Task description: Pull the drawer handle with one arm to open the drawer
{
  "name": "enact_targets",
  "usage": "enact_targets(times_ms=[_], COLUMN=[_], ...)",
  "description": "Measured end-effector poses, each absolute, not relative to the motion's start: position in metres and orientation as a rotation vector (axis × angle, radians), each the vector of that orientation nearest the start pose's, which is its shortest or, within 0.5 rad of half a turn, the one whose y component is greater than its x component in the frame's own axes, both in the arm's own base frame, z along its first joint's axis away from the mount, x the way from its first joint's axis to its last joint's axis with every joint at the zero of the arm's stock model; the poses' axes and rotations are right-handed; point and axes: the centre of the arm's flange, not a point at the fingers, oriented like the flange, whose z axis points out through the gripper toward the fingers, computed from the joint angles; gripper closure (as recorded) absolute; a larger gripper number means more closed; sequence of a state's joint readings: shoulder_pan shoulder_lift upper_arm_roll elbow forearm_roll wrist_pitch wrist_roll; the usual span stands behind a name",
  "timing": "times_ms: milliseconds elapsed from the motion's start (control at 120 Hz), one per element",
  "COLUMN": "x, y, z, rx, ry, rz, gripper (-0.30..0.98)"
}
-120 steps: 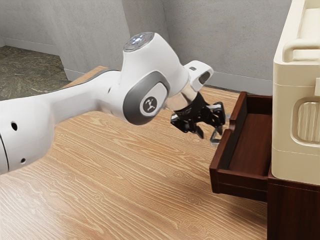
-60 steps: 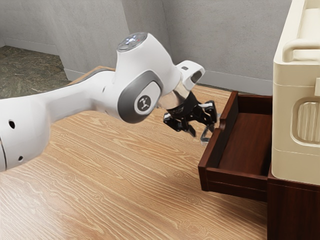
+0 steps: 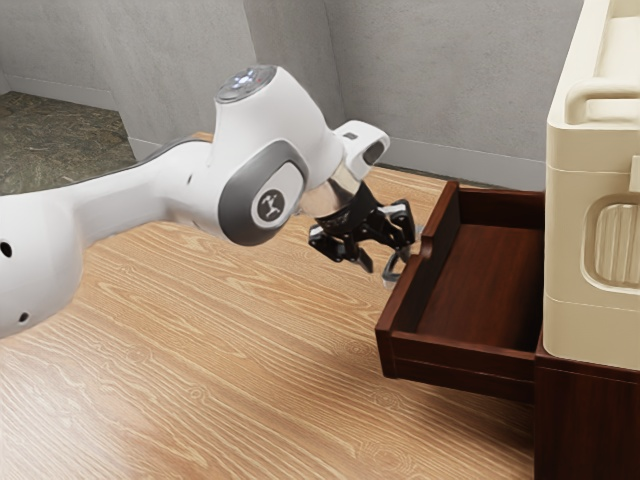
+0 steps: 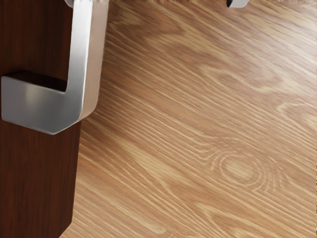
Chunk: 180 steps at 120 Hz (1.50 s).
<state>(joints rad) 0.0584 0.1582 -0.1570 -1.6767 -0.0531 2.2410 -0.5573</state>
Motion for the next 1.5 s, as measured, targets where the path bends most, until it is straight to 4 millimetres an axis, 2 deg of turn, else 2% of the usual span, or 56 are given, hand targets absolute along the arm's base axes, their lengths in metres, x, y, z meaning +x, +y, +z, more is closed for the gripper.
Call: enact_targets(times_ms=[900, 1150, 1200, 1250, 1325, 1367, 1392, 1442, 1500], x=[0.619, 0.612, 0.608, 0.595, 0.577, 0.563, 0.554, 0.528, 0.509], y=[-0.038, -0.043, -0.044, -0.044, -0.049, -0.056, -0.061, -0.062, -0.038], z=[0.554, 0.573, 0.585, 0.619, 0.697, 0.738, 0.755, 0.770, 0.764], rx=[-3.151, -3.152, -3.149, -3.124, -3.086, -3.081, -3.079, -3.044, -2.942], ry=[-0.850, -0.835, -0.829, -0.821, -0.891, -0.986, -1.053, -1.191, -1.392], rz=[-0.598, -0.648, -0.682, -0.767, -0.880, -0.884, -0.857, -0.744, -0.578], gripper=[0.36, 0.35, 0.34, 0.33, 0.25, 0.21, 0.18, 0.14, 0.11])
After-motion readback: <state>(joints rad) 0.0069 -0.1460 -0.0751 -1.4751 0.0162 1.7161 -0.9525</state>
